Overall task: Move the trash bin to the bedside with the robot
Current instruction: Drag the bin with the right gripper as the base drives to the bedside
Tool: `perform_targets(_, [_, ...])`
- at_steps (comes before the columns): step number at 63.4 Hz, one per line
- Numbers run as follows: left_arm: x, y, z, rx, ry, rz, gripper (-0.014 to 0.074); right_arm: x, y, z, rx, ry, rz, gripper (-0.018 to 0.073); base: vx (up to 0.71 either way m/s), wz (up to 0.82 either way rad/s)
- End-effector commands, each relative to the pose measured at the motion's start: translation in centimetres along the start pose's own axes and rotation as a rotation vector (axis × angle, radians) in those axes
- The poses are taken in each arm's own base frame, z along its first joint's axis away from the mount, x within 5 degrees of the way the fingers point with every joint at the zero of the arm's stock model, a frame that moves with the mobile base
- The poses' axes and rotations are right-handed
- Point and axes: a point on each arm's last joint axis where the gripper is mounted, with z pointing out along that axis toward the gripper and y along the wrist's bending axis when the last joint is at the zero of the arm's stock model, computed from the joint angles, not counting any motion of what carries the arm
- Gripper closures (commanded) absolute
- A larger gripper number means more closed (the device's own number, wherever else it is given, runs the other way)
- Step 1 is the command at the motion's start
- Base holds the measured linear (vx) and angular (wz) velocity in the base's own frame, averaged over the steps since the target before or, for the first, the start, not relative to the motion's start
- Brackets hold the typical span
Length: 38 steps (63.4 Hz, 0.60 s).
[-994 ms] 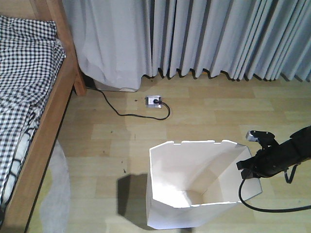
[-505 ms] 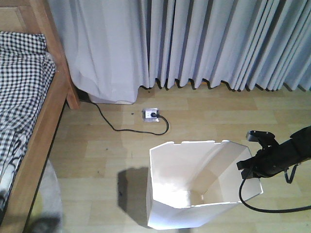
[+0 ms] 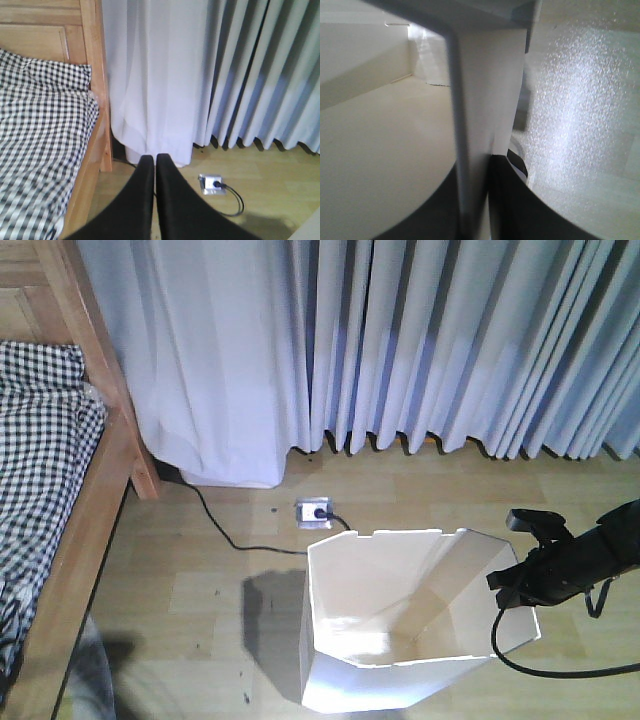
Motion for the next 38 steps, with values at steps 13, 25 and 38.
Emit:
perform_targets(13, [-0.48, -0.07, 0.13, 0.008, -0.051, -0.006, 0.0603, -1.39, 1.67, -2.25, -0.136, -0.057, 0.0, 0.0561, 0.26, 0.01])
perform_targets(25, [-0.48, -0.07, 0.13, 0.008, -0.051, -0.006, 0.0603, -1.39, 1.67, -2.25, -0.136, -0.057, 0.0, 0.0561, 0.24, 0.0])
perform_targets(38, [-0.48, -0.07, 0.13, 0.008, -0.051, -0.006, 0.0603, -1.39, 1.67, -2.25, -0.136, -0.057, 0.0, 0.0561, 0.19, -0.01])
